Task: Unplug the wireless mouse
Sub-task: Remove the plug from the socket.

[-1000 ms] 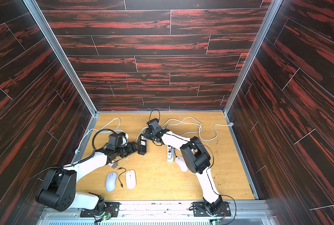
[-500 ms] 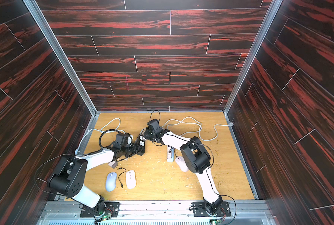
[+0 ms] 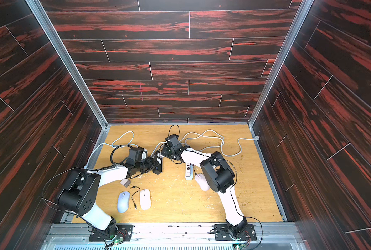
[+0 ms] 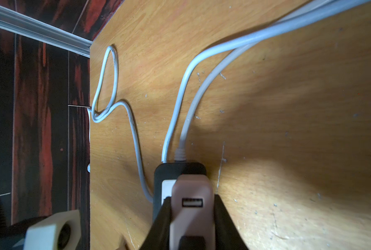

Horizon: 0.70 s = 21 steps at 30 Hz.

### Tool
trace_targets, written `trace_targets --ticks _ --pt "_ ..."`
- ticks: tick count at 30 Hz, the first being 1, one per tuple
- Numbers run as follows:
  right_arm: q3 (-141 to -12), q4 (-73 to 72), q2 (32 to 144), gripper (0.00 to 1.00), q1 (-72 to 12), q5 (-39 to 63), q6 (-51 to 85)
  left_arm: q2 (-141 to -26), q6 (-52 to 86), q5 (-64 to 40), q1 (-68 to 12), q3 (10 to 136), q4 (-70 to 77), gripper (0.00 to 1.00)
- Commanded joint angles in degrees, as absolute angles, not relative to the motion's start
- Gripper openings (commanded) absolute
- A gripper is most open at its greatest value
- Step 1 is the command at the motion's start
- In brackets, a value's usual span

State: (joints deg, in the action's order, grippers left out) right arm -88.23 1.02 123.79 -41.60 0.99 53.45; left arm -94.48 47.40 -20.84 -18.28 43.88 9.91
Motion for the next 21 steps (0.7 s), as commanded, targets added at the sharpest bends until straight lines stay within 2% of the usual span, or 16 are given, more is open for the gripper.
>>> trace_targets --ticks 1,2,3,10,17,21 --pt "-87.1 -0.3 119.9 0.00 -41.6 3.9 52.3 -93.9 48.8 -20.5 -18.3 43.2 13.0 0.07" --pt "-86.8 -0.4 119.6 0.00 -41.5 4.0 52.1 -93.8 49.0 -20.4 -18.3 43.1 12.9 0.01" --pt "-86.6 -0.4 119.3 0.00 -41.4 4.1 52.0 -93.6 49.0 -20.2 -18.3 42.8 12.7 0.00" --pt "-88.1 4.6 116.7 0.00 -40.4 0.7 45.3 -94.0 48.7 -18.6 -18.3 41.5 11.4 0.00" --pt "-86.9 0.7 116.4 0.00 -39.9 7.6 47.6 -94.2 48.9 -18.3 -18.3 40.8 11.8 0.00" --pt "-85.0 -0.9 115.3 0.00 -38.8 7.4 48.6 -95.1 49.4 -18.1 -18.1 40.5 11.9 0.00"
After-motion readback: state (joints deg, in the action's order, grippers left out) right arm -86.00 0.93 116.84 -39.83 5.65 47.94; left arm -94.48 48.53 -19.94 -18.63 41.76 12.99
